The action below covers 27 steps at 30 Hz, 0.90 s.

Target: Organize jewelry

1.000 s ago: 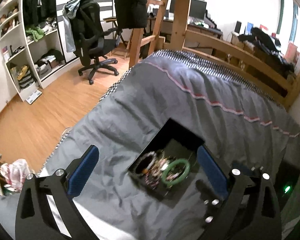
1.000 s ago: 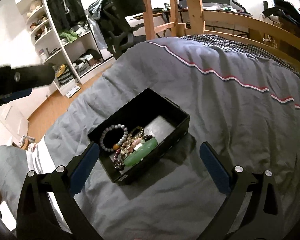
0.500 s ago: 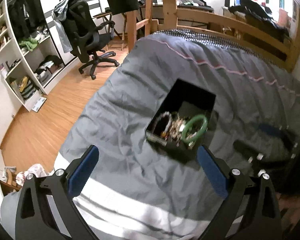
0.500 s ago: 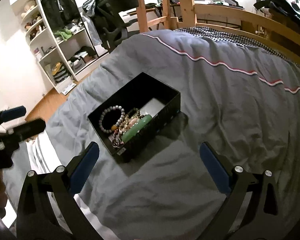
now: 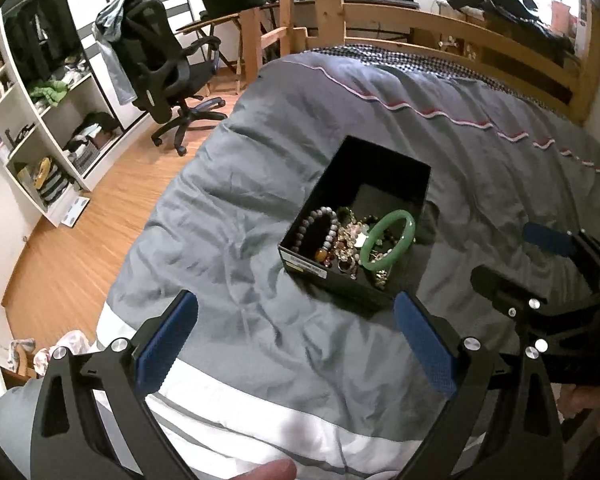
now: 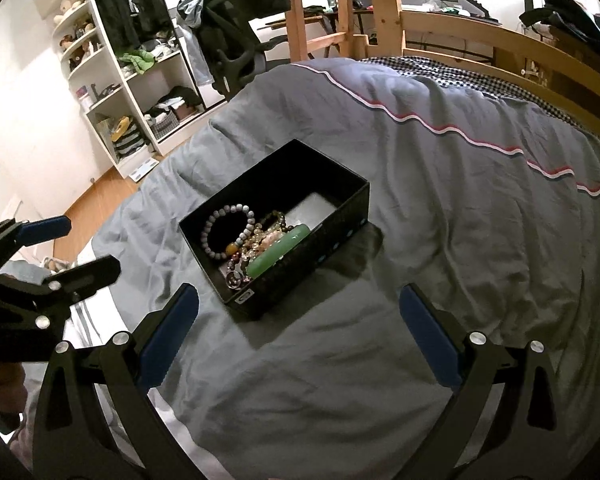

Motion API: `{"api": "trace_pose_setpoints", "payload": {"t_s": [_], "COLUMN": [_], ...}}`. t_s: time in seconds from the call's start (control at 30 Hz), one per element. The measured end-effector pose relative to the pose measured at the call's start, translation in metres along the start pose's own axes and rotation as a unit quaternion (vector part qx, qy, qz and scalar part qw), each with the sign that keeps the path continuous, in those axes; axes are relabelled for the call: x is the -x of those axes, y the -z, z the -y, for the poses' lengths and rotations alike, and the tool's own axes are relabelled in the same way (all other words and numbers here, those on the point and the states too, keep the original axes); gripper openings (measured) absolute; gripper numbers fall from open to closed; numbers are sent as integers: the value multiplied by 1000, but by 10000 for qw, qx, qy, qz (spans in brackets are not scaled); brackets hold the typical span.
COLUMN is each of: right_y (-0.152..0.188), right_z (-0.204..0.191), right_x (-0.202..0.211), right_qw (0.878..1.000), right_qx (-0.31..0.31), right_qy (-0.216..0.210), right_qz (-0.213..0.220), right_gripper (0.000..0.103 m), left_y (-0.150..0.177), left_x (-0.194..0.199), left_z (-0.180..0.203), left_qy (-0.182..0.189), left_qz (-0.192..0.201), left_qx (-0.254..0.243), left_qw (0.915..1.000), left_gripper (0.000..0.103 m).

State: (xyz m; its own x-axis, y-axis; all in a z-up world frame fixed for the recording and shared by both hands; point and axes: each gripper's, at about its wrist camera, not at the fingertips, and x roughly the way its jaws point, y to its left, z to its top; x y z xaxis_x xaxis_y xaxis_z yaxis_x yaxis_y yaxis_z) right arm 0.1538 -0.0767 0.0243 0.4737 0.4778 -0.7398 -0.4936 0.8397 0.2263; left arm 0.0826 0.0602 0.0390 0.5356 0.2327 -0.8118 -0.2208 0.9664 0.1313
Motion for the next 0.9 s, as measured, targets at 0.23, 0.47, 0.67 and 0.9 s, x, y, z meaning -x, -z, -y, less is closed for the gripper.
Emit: {"api": "trace_pose_setpoints", "payload": {"t_s": [0.23, 0.47, 0.67, 0.9], "right_y": [-1, -1, -1, -1], "right_z": [3, 4, 5, 5], "right_x": [0, 2, 4, 3], "right_qw": [10000, 10000, 10000, 10000], "right_qx": [-64, -70, -57, -52], "right_qy": [12, -20, -52, -63], "right_qz": [15, 28, 45, 27], "right_gripper": [99, 99, 99, 99], "left_y": [2, 2, 1, 0], "left_x": [-1, 0, -1, -1], "left_z": [7, 6, 5, 1], "left_qy": [45, 58, 15, -26], "left_qz": [-62, -72, -89, -77], "left_qx": [-128, -131, -115, -97], "left_qw": [9999, 9999, 9999, 9999], "left_gripper": [97, 97, 97, 97]}}
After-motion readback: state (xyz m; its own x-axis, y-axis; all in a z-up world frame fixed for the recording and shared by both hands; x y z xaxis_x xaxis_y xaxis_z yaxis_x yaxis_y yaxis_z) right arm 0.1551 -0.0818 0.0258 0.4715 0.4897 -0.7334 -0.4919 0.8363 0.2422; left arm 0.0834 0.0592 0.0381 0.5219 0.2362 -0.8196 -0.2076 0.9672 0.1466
